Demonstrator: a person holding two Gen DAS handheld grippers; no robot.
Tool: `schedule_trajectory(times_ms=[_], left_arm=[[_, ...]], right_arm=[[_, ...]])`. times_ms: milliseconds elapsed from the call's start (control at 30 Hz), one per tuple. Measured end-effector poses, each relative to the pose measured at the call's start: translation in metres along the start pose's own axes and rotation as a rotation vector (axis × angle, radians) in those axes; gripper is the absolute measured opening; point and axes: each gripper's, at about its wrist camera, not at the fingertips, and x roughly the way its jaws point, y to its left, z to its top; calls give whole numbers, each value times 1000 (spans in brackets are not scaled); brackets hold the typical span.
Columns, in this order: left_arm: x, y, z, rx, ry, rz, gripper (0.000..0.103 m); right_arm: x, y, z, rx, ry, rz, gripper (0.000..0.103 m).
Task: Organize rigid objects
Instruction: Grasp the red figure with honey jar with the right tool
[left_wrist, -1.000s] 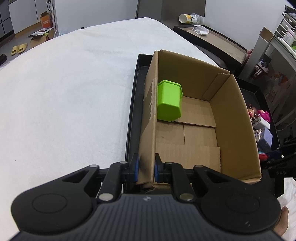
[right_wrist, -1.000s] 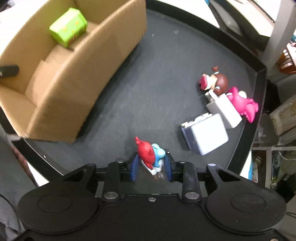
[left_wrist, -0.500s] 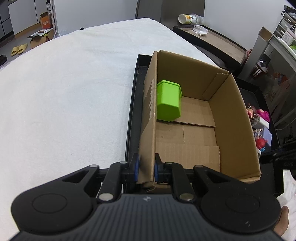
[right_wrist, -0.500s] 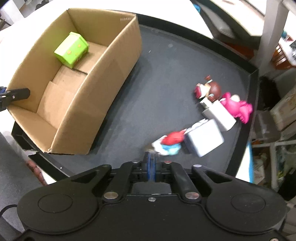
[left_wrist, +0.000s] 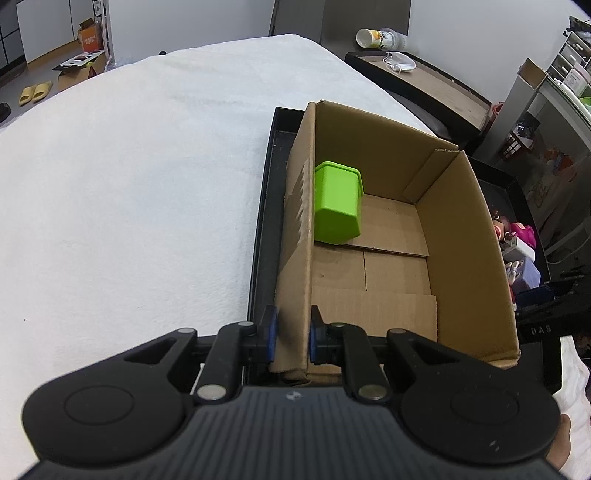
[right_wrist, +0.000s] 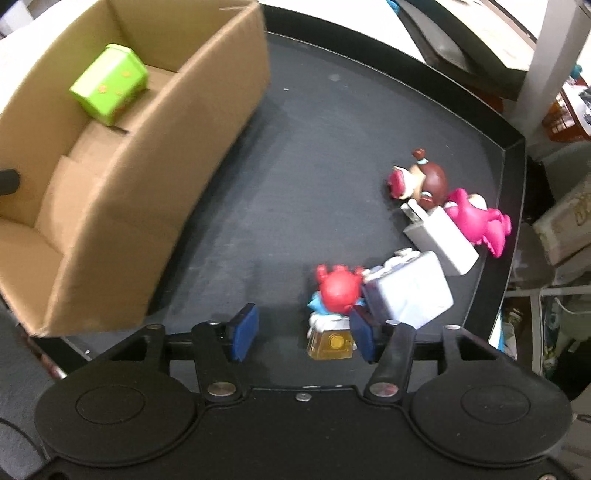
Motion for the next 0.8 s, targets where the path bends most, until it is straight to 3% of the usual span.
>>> schedule_trajectory(times_ms=[267, 600, 667, 700, 800], left_arm=[[0, 1, 1, -5, 2, -10, 15], [1, 1, 0, -2, 2, -6, 15], [1, 0, 0, 0, 2, -2, 15], [1, -1, 0, 0, 4, 0, 15], [2, -2, 1, -1, 6, 4, 15]], right_arm=[[10, -20, 4, 94, 16, 12, 54], [16, -19, 5, 118, 4, 50, 54], [16, -22, 7, 136, 4, 65, 49], [17, -23, 7, 142, 9, 69, 37], [17, -28, 6, 157, 21, 69, 37]])
